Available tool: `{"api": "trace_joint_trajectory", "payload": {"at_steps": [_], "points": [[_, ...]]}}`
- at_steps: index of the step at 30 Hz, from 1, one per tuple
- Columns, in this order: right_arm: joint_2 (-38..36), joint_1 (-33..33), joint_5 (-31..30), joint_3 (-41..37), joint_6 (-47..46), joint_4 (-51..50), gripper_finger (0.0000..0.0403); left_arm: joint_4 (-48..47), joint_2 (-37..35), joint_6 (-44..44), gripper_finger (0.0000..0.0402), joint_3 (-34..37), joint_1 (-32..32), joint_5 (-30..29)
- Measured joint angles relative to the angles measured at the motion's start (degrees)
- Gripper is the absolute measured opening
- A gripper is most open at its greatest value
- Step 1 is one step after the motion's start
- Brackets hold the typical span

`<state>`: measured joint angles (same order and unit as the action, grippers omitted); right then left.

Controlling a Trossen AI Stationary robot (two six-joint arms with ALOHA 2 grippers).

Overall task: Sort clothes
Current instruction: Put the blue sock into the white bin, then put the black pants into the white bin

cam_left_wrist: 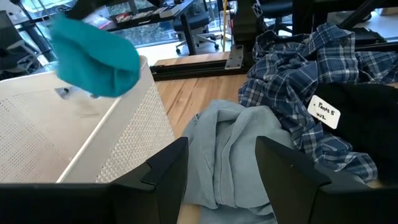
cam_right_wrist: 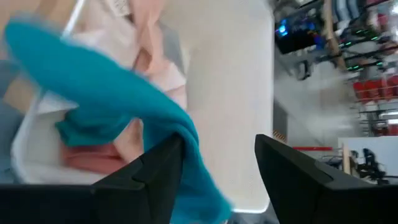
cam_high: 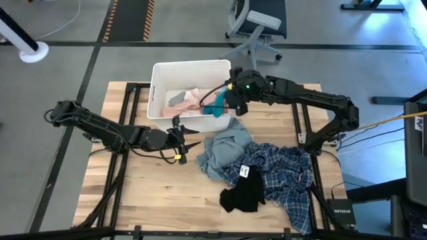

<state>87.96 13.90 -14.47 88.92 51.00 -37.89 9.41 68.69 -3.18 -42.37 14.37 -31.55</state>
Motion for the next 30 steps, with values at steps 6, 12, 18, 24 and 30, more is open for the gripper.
{"api": "trace_joint_trajectory", "payload": {"at_steps": [6,12,18,24,30], "points": [[-0.56,-1.13,-5.80,0.02,-0.39,-0.09,0.0215,0.02,0.00,0.14,0.0182,0.00,0.00,0.00],[-0.72,-2.05,-3.93,0.00,0.13,1.91,0.0215,0.02,0.00,-0.04,0.0182,0.00,0.00,0.00],[-0.77,-3.58,-2.37,0.07,0.21,8.11,0.0215,-0.01,0.00,0.10,0.0182,0.00,0.00,0.01],[-1.18,-9.07,-0.84,0.10,-1.63,2.24,0.0215,-0.99,0.00,0.02,0.0182,0.00,0.00,0.01],[-1.16,-19.58,-0.33,0.09,-8.90,-8.55,0.0215,-1.09,0.00,0.03,0.0182,0.00,0.00,0.00]]}}
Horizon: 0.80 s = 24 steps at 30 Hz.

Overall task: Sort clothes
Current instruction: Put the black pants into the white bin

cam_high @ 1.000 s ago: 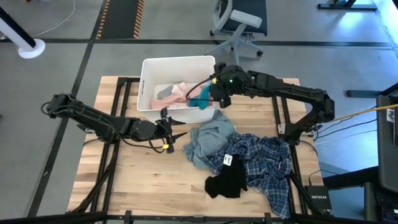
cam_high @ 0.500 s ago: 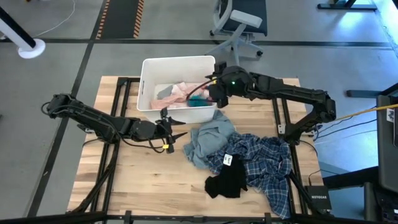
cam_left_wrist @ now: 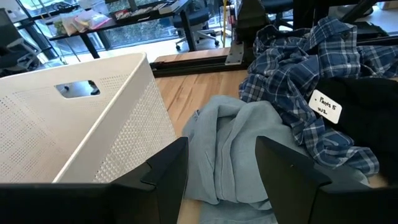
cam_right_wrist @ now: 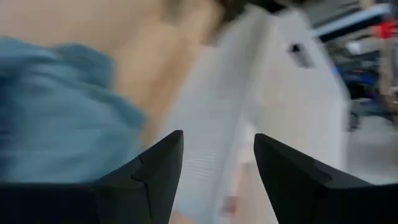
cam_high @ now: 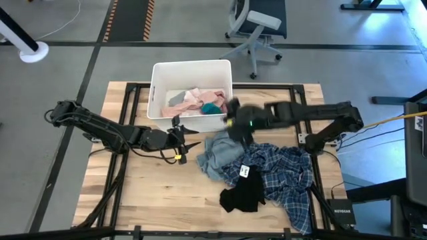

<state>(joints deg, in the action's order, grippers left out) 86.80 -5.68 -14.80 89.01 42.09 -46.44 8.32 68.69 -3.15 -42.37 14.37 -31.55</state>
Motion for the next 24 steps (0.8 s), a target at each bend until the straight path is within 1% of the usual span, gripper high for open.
{"api": "trace_joint_trajectory", "payload": {"at_steps": [3,8,13,16,19,24], "points": [[0.03,-6.12,-0.06,-0.23,-5.69,-4.37,0.0215,0.02,0.00,0.16,0.0182,0.00,0.00,0.00],[0.09,-15.80,-1.25,-3.38,-14.68,-4.85,0.0215,0.37,0.00,0.42,0.0182,0.00,0.00,0.00],[0.08,-23.61,-2.10,-6.87,-21.41,-4.95,0.0215,0.59,0.00,1.64,0.0182,0.00,-0.02,0.00],[0.09,-27.50,-0.60,-8.11,-24.68,-6.09,0.0215,0.72,0.00,1.80,0.0182,0.00,-0.02,0.00],[0.09,-30.49,-0.37,-9.40,-27.40,-8.04,0.0215,0.92,0.00,1.78,0.0182,0.00,0.00,0.00],[0.09,-32.23,-0.40,-11.88,-33.05,-11.09,0.0215,1.25,0.00,1.90,0.0182,0.00,0.00,0.00]]}}
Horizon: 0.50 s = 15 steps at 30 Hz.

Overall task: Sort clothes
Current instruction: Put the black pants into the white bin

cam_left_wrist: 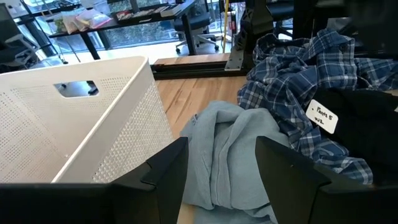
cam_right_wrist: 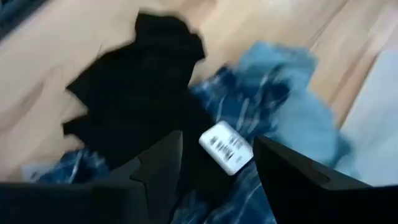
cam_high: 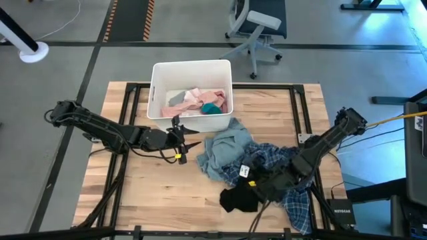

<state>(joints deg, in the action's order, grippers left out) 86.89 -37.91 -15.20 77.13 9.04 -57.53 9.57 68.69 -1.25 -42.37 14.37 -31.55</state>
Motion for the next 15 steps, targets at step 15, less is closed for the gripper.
{"api": "trace_joint_trajectory", "payload": {"at_steps": [15], "points": [[0.00,0.83,8.25,-9.87,-18.72,-0.35,0.0215,0.04,0.00,0.29,0.0182,0.00,0.00,0.00]]}}
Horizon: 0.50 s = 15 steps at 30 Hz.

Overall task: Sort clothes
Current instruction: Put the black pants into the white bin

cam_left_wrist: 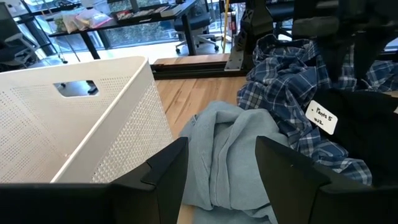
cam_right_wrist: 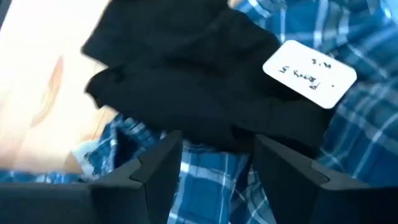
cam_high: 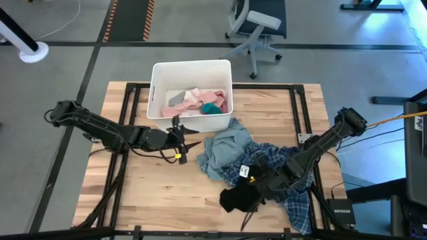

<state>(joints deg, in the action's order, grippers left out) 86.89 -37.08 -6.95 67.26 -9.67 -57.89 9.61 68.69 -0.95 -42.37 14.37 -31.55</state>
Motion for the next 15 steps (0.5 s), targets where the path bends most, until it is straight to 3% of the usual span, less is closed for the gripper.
{"api": "trace_joint_trajectory", "payload": {"at_steps": [7,15], "points": [[0.00,3.00,-0.05,-4.02,-7.85,2.25,0.0215,0.02,0.00,0.09,0.0182,0.00,0.00,0.00],[0.00,4.26,0.66,-6.00,-6.43,11.31,0.0215,0.00,0.00,-0.13,0.0182,0.00,-0.02,0.00]]}}
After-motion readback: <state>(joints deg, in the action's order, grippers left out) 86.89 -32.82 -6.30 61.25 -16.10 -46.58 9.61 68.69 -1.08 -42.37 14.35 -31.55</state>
